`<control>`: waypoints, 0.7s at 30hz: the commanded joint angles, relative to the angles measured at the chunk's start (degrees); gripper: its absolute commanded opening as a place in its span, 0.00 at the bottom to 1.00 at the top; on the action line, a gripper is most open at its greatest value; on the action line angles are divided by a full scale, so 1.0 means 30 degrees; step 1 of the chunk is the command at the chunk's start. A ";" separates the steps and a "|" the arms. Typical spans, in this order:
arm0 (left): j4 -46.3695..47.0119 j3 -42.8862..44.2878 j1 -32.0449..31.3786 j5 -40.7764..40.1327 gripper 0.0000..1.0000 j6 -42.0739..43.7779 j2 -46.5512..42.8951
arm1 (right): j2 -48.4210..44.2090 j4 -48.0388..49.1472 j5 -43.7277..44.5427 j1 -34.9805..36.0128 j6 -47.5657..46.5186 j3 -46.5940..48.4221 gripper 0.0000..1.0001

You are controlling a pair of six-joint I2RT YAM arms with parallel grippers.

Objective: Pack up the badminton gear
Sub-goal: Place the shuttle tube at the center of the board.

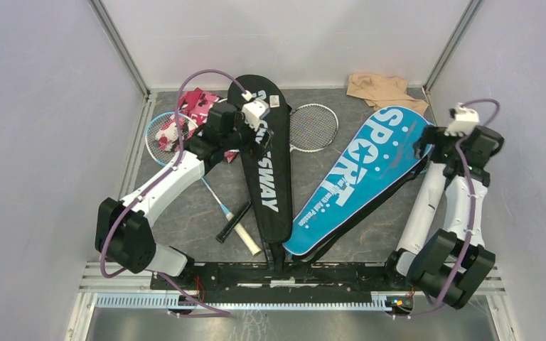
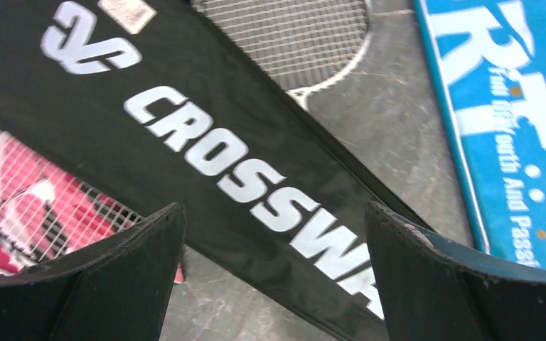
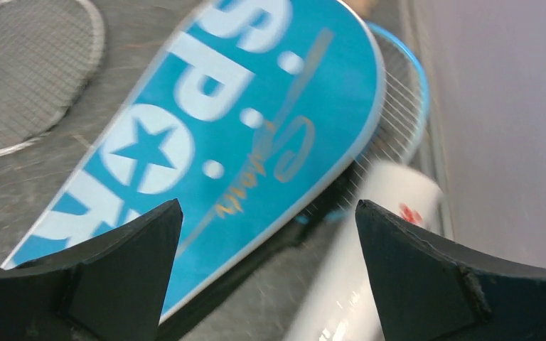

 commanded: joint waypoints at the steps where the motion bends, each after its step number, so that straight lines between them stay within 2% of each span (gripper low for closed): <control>1: 0.1408 0.0419 0.1434 -0.1035 1.00 -0.1720 -0.0417 | -0.0294 0.0178 0.1315 0.3659 -0.1725 0.1658 0.98; 7: -0.0499 0.1812 0.3073 0.0004 1.00 -0.2384 0.1159 | 0.0357 0.0121 0.5087 0.9317 -0.4630 0.3227 0.98; 9: -0.1144 0.1947 0.3345 -0.0137 1.00 -0.2092 0.1392 | 0.0582 0.0124 0.5356 1.0733 -0.5580 0.3465 0.98; 11: -0.1530 0.1757 0.3637 -0.0437 1.00 -0.2114 0.1389 | 0.0757 -0.0037 0.4462 1.1494 -0.6261 0.3786 0.98; 15: -0.1063 0.0478 0.4589 -0.0611 1.00 -0.2741 0.0838 | 0.0441 0.0436 0.3076 1.1533 -0.6030 0.4042 0.98; 19: -0.0637 -0.0485 0.5041 -0.0314 1.00 -0.3197 0.0636 | -0.0862 0.2365 0.3582 1.1487 -0.4836 0.2937 0.98; 21: -0.0325 -0.1045 0.5044 0.0802 1.00 -0.3493 0.0786 | -0.1118 0.2747 0.3434 1.1511 -0.4038 0.2641 0.98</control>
